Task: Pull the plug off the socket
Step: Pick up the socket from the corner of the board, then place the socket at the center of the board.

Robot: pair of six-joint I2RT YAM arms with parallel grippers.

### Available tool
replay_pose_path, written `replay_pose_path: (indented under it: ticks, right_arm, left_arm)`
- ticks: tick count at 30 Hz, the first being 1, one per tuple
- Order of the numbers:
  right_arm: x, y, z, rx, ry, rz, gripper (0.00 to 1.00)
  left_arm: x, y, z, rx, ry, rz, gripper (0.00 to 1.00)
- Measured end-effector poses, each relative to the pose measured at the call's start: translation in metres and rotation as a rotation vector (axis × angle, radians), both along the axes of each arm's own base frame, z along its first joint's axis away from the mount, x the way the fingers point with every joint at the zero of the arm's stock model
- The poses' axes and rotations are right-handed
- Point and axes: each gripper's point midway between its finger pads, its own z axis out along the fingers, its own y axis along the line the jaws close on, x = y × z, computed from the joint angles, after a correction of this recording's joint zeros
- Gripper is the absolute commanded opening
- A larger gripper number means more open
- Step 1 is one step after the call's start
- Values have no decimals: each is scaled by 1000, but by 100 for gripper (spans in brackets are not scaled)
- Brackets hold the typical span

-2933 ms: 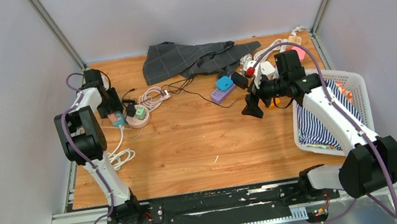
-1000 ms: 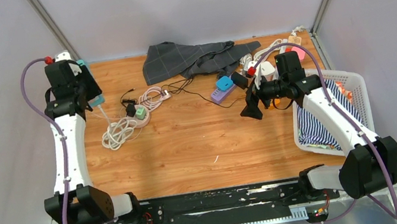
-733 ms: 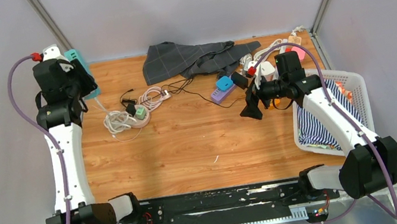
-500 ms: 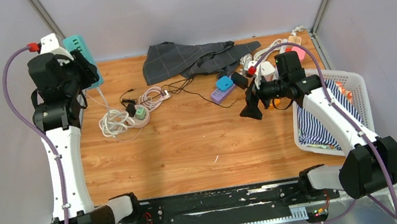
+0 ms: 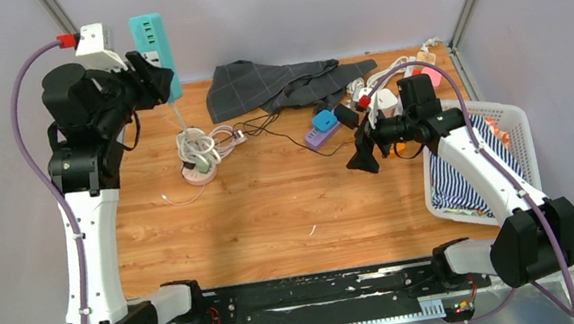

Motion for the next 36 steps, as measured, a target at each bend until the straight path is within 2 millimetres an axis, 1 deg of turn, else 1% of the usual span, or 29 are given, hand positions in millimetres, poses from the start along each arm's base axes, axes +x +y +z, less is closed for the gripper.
replay_pose_path:
  ticks: [4, 8, 13, 17, 20, 23, 27, 31, 34, 36]
  right_arm:
    - [0, 0, 0, 1, 2, -1, 100]
    - [0, 0, 0, 2, 4, -2, 100]
    - [0, 0, 1, 5, 5, -5, 100]
    - [1, 0, 1, 9, 10, -12, 100]
    - [3, -2, 2, 12, 9, -22, 100]
    - [5, -4, 2, 16, 8, -30, 100]
    - [7, -6, 3, 19, 9, -41, 100]
    - [8, -7, 3, 26, 12, -48, 100]
    - [8, -8, 3, 28, 17, -52, 100]
    - [8, -8, 2, 28, 18, -55, 100]
  left_arm:
    - [-5, -30, 12, -7, -32, -103, 0]
    - [-7, -64, 8, -6, -23, -214, 0]
    - [-6, -113, -13, 29, 24, -367, 0]
    - [-11, -146, -27, 75, 37, -479, 0]
    - [-19, -164, -36, 109, 38, -555, 0]
    - [-26, -177, -48, 141, 47, -615, 0]
    - [-32, -192, -71, 178, 78, -697, 0]
    - [-40, -210, -109, 234, 129, -795, 0]
    - [-48, -224, -148, 289, 189, -874, 0]
    - [-56, -237, -184, 342, 245, -937, 0]
